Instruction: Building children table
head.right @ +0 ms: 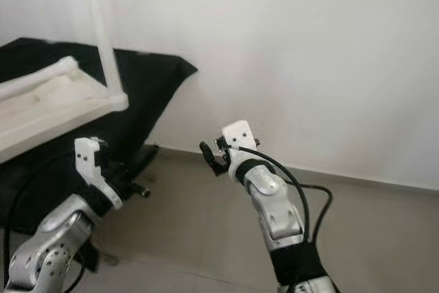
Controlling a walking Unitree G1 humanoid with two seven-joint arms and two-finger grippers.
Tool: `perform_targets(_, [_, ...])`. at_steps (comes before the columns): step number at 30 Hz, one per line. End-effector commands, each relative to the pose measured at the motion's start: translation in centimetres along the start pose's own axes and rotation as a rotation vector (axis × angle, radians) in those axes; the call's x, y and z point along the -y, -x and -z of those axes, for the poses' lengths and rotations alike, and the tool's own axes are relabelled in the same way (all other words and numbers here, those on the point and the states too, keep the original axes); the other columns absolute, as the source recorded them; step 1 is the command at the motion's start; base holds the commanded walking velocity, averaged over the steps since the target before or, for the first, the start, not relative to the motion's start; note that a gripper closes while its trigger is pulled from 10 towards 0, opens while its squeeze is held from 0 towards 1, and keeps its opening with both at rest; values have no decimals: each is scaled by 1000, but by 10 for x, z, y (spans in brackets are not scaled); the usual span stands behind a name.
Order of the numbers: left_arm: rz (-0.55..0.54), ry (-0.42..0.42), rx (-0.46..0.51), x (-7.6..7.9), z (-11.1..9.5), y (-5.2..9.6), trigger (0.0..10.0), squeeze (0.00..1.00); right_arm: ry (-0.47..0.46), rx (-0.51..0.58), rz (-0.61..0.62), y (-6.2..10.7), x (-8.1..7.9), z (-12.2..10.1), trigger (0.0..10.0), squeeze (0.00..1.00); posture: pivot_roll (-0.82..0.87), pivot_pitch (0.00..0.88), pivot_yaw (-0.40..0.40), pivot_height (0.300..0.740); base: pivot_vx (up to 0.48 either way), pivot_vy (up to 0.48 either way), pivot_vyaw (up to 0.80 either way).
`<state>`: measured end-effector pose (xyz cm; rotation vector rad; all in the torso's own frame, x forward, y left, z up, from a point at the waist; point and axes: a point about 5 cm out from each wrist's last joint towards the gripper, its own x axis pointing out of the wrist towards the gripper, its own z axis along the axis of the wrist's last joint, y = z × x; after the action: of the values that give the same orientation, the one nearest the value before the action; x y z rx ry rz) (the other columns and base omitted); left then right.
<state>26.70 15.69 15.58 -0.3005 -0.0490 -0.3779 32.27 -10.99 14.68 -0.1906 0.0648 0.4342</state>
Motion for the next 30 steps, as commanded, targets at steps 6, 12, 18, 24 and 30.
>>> perform_targets(6, [-160, -44, -18, -13, 4, 1, 10000, 0, -8, -20, 57, -3, 6, 3, 10000, 0, -86, 0, -12, 740, 0, 0, 0])
perform_targets(12, [-142, -73, -22, -12, 4, 1, 10000, 0, -10, -21, 66, -3, 7, 3, 10000, 0, -92, 0, -9, 740, 303, 0, 0])
perform_targets(18, [-183, -113, -48, -19, 9, 7, 10000, 0, -22, 15, 38, -4, 5, -1, 10000, 0, -85, 0, -13, 740, 471, 0, 666])
perform_targets(24, [-191, -109, -47, -19, 10, 8, 10000, 0, -45, 30, -4, -5, 2, -1, 10000, 0, -77, 0, -15, 740, 472, 0, 0])
perform_targets(30, [-181, -115, -51, -19, 10, 6, 10000, 0, -13, 32, -14, -5, 1, -2, 10000, 0, -76, 0, -11, 740, 464, 0, 116])
